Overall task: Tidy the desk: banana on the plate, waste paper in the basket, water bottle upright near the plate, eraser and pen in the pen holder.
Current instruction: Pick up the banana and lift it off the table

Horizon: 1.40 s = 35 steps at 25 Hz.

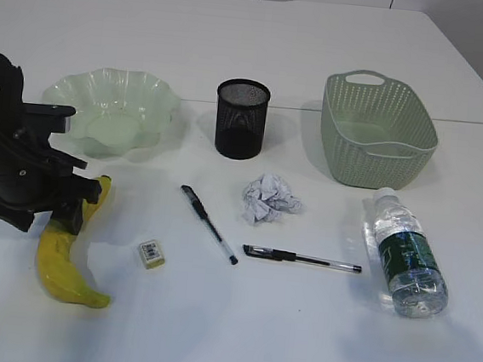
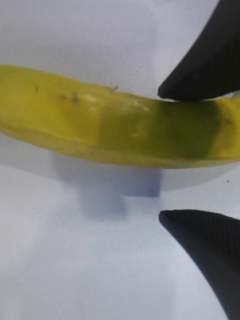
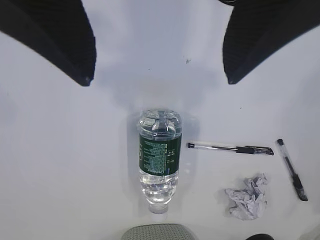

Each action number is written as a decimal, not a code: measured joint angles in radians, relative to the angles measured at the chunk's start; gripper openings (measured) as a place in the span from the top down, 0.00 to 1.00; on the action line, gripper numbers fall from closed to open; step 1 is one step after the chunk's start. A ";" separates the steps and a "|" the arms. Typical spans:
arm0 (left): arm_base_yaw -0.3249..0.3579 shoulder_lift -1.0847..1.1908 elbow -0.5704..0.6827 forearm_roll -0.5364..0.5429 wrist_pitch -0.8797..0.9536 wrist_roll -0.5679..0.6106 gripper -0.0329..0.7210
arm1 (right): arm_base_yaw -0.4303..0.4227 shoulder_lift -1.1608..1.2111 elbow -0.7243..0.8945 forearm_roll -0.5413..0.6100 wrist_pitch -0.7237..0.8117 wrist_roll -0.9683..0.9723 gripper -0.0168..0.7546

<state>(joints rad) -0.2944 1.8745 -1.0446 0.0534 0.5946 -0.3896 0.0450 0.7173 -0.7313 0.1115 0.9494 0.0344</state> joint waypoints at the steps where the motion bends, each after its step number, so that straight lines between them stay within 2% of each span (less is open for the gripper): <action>1: 0.000 0.000 0.000 0.000 0.000 0.000 0.32 | 0.000 0.000 0.000 0.000 0.000 0.000 0.22; 15: 0.000 0.000 0.000 -0.002 0.000 0.042 0.33 | 0.000 0.000 0.000 0.000 0.000 0.000 0.22; 31: 0.000 0.000 0.000 -0.068 0.036 0.113 0.34 | 0.000 0.000 0.000 0.000 0.000 0.000 0.22; 35: 0.000 0.000 0.000 -0.076 0.042 0.123 0.39 | 0.000 0.000 0.000 0.000 0.000 0.000 0.22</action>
<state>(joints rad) -0.2944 1.8745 -1.0446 -0.0227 0.6369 -0.2663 0.0450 0.7173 -0.7313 0.1115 0.9494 0.0344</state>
